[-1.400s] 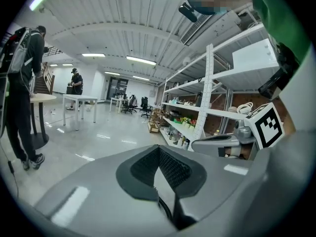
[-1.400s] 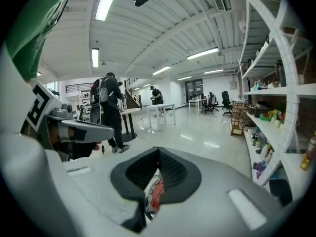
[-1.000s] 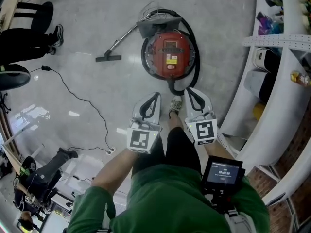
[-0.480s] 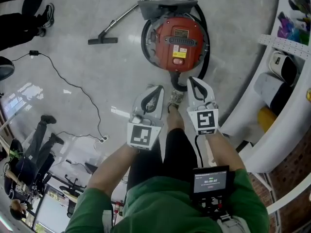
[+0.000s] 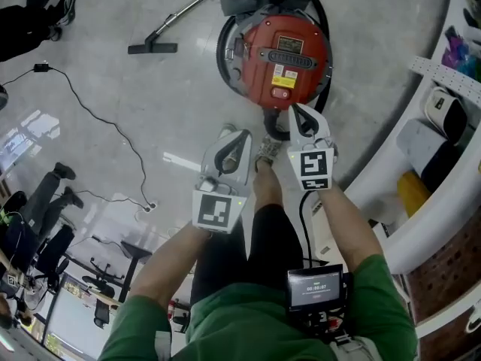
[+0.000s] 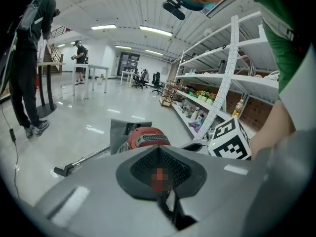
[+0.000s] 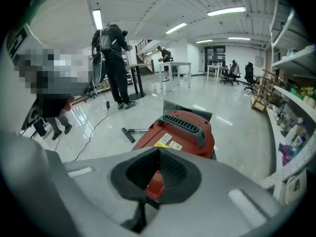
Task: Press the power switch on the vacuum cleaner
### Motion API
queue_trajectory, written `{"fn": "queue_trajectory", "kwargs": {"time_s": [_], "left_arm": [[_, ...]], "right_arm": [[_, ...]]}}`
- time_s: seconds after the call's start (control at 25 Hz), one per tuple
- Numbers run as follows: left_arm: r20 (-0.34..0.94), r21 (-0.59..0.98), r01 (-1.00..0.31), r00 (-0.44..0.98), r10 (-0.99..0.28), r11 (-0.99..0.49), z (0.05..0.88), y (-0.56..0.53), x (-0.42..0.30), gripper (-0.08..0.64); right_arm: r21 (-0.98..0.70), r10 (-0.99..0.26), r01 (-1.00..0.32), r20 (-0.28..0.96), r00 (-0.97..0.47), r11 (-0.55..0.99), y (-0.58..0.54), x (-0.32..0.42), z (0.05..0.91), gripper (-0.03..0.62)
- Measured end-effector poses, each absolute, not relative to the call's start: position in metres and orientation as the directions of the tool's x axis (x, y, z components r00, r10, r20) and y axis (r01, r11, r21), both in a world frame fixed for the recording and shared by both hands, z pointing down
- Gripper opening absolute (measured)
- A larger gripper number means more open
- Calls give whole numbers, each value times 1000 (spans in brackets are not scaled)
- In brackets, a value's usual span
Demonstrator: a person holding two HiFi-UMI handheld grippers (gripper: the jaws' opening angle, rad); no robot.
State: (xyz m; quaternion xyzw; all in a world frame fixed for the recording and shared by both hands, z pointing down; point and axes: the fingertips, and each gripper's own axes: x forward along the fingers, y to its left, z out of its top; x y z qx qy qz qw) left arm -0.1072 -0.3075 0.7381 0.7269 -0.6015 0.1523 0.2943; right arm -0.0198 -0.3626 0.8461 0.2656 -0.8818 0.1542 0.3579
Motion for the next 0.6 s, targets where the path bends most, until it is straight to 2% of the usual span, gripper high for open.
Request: {"fn": "queue_trajectory", "kwargs": {"time_s": [0.4,0.6], "left_arm": [[594,255,-964,219,-774,-77,753,-297,-116,6],[596,264,-961,228,-770,-81,755,-296,-114,6]], "right_arm": [[-80,-303,-571,784,-542,817,-369,-28,895,2],[-75,-306,-564,777,-549,822,-368,-27,897,2]]}}
